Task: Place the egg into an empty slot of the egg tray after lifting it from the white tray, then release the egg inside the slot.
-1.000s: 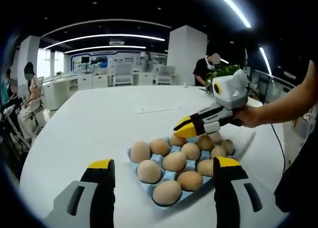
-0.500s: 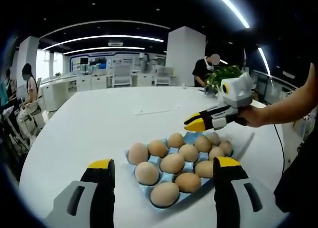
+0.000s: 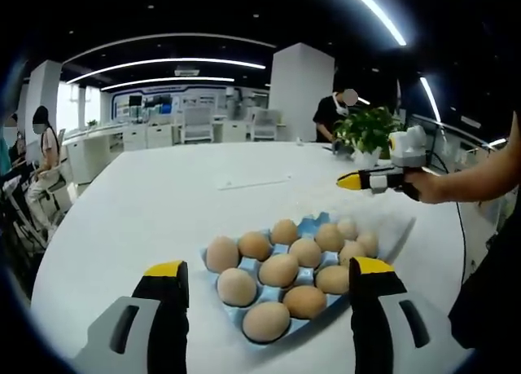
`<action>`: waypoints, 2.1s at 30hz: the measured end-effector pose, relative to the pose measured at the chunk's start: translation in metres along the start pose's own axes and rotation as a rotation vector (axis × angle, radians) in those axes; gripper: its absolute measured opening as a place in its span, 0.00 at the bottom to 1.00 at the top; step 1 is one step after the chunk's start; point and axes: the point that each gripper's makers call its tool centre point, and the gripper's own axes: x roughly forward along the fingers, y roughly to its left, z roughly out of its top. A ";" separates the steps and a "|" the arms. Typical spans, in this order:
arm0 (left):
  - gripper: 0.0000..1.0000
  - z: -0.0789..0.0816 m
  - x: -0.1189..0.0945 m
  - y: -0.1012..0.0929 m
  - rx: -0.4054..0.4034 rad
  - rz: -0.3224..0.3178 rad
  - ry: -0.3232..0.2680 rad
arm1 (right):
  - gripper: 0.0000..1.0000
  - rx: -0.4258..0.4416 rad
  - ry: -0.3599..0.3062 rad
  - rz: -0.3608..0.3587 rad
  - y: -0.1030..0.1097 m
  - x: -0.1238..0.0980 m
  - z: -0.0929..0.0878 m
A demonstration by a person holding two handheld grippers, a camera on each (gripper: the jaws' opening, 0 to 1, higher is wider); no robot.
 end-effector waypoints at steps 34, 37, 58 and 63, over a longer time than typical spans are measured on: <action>0.82 -0.001 -0.002 0.000 0.002 0.010 0.005 | 0.26 0.082 0.145 -0.355 -0.119 -0.055 -0.059; 0.82 -0.001 -0.002 0.000 0.002 0.009 0.006 | 0.25 0.085 0.137 -0.347 -0.120 -0.056 -0.058; 0.82 0.001 0.000 -0.002 0.005 -0.005 -0.002 | 0.24 0.067 0.026 -0.254 -0.072 -0.050 -0.009; 0.82 0.001 0.000 -0.002 0.004 -0.005 -0.005 | 0.24 0.057 0.005 -0.174 -0.041 -0.035 0.003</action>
